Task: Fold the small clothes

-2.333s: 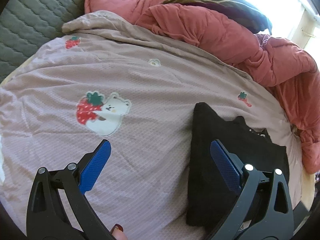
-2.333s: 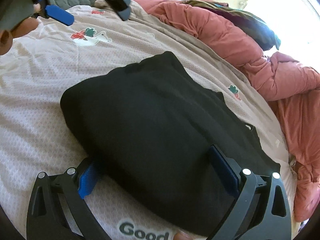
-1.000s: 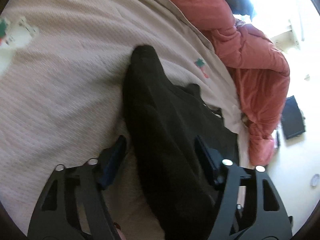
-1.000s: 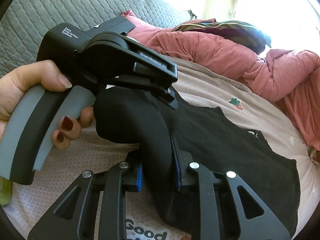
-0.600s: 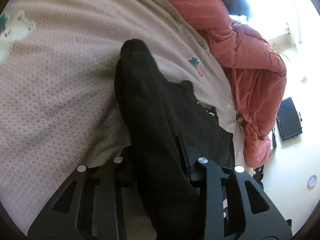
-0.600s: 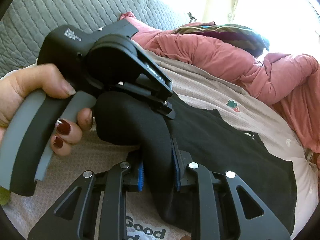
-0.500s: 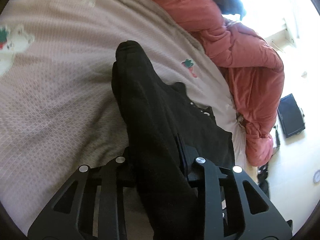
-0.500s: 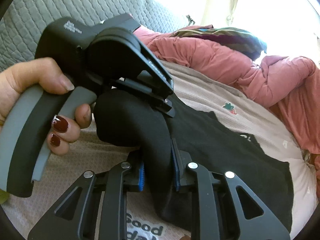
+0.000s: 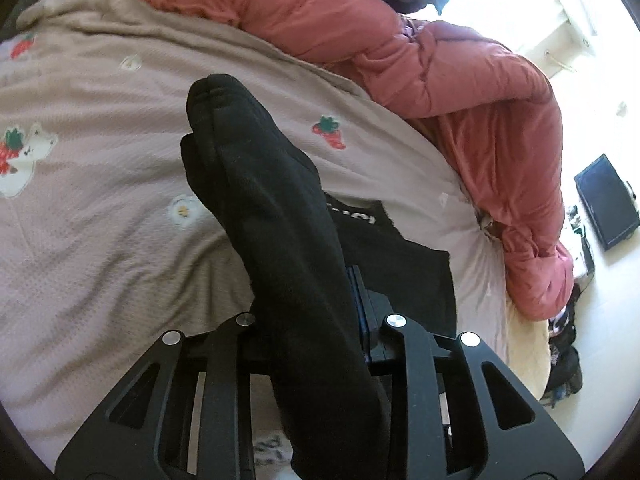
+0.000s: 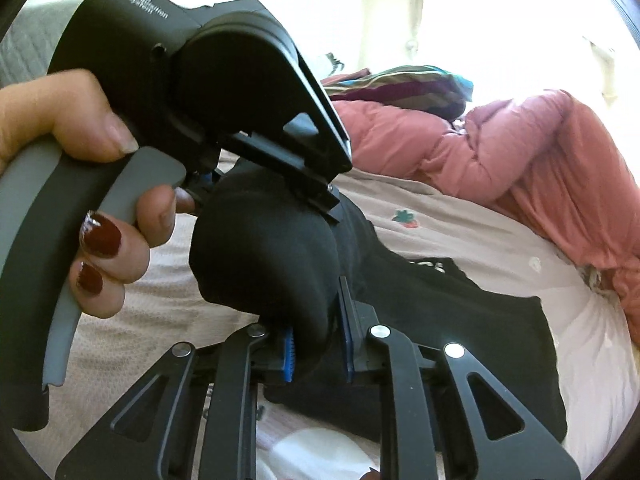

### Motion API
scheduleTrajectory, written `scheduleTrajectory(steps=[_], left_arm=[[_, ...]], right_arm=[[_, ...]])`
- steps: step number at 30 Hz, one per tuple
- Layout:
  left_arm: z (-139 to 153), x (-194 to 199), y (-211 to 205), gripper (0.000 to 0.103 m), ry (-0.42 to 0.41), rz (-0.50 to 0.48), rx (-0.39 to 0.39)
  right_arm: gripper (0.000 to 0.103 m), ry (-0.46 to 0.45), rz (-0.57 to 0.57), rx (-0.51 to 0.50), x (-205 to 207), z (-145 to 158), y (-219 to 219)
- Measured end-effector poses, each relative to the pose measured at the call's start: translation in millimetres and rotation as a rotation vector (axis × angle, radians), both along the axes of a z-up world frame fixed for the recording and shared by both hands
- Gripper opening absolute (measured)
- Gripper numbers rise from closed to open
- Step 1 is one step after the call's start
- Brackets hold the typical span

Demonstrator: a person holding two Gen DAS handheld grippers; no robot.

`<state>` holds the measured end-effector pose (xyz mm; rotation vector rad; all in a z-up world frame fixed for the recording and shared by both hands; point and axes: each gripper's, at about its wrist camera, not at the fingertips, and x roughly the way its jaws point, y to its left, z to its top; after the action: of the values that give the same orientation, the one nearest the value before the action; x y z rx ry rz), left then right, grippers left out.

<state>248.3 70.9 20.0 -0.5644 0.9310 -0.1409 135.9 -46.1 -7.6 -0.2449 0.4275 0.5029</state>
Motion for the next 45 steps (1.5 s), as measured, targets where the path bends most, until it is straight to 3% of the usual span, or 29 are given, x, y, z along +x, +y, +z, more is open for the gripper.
scheduleTrajectory(steps=[11, 20, 29, 31, 32, 33, 34, 37, 41, 45], left_arm=[[24.1, -1.5, -60.2, 0.018, -0.008, -0.038, 0.1], [28.6, 5.9, -106.0, 0.018, -0.001, -0.077, 0.106], [6.4, 27.4, -155.0, 0.019, 0.052, -0.126, 0.154], [0.4, 31.3, -159.3, 0.022, 0.064, -0.13, 0.159], [-0.8, 32.6, -160.0, 0.036, 0.065, -0.131, 0.15], [-2.4, 32.9, -159.3, 0.064, 0.066, -0.134, 0.123], [-2.4, 31.2, -156.1, 0.073, 0.061, -0.126, 0.093], [7.9, 21.0, -143.2, 0.076, -0.012, -0.125, -0.014], [22.5, 5.1, -118.5, 0.071, -0.071, -0.068, 0.039], [8.0, -6.2, -94.4, 0.067, -0.03, -0.014, 0.108]], right_arm=[[0.015, 0.014, -0.046, 0.1, -6.8, 5.6, -50.6], [0.014, 0.023, -0.094, 0.133, -5.7, 8.1, -99.3], [0.014, 0.16, -0.16, 0.239, 8.5, -10.3, -143.0], [0.014, 0.206, -0.168, 0.263, 12.4, -16.0, -148.6], [0.014, 0.221, -0.171, 0.271, 14.9, -17.0, -149.5], [0.014, 0.25, -0.181, 0.29, 18.4, -20.7, -153.4], [0.015, 0.27, -0.19, 0.302, 21.2, -23.1, -156.7], [0.015, 0.362, -0.24, 0.369, 29.7, -36.5, -172.8], [0.015, 0.455, -0.276, 0.445, 30.8, -48.6, -190.4], [0.023, 0.513, -0.266, 0.477, 24.2, -51.3, -196.4]])
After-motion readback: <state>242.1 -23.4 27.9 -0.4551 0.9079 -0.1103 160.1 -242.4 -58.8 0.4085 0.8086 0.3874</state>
